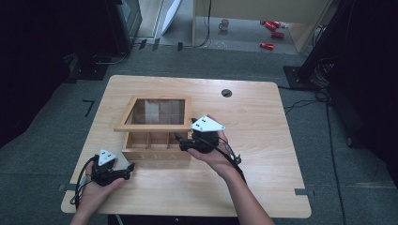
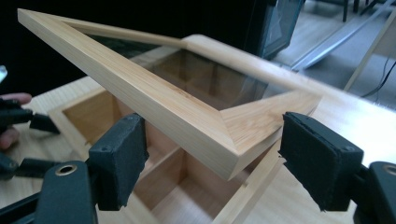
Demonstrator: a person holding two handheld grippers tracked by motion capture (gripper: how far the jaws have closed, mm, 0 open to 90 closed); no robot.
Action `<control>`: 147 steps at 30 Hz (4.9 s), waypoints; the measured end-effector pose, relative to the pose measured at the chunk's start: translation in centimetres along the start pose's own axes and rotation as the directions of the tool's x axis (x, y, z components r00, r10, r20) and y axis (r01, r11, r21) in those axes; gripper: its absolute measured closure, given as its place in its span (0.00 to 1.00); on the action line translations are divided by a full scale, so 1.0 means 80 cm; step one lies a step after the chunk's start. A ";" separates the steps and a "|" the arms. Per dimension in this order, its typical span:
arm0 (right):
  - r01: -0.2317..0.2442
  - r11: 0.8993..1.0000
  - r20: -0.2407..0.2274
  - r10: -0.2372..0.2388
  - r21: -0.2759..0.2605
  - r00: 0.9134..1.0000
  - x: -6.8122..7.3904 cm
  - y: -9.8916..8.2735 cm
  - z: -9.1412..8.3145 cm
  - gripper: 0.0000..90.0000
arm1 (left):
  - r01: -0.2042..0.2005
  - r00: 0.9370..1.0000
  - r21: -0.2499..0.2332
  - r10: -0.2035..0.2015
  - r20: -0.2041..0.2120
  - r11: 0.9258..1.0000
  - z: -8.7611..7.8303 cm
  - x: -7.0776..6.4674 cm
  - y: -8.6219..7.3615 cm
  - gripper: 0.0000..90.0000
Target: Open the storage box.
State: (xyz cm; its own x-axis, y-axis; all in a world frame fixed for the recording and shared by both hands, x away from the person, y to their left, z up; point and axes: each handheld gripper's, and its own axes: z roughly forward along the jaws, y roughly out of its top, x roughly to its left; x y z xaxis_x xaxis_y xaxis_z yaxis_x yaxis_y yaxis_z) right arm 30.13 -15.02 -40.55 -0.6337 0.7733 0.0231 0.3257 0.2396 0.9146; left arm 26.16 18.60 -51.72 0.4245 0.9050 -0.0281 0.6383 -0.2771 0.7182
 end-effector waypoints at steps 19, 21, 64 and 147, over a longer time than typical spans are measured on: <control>0.042 0.996 0.015 -0.041 -0.074 0.999 -0.036 0.045 0.018 0.33 | 0.006 1.000 -0.004 -0.006 0.013 1.000 0.001 0.001 0.001 0.16; 0.043 0.996 0.006 -0.043 -0.080 0.999 -0.041 0.049 0.020 0.35 | 0.006 1.000 -0.004 -0.006 0.013 1.000 0.000 0.001 0.001 0.16; -0.044 0.986 0.070 0.056 -0.159 0.996 -0.101 0.087 0.078 0.62 | 0.006 1.000 0.001 -0.006 0.010 1.000 0.002 0.001 0.002 0.17; -0.265 0.948 0.215 0.300 -0.175 0.929 -0.164 0.118 0.178 0.66 | 0.006 1.000 -0.003 -0.006 0.020 1.000 0.002 0.001 0.002 0.17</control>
State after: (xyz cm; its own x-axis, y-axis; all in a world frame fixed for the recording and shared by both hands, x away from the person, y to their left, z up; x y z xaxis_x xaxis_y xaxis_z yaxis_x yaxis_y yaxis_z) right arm 51.52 -14.58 -37.98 -0.3404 0.9168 0.2088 0.3542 -0.0807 0.9317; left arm 26.43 18.61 -51.70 0.4333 0.9001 -0.0457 0.6388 -0.2710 0.7201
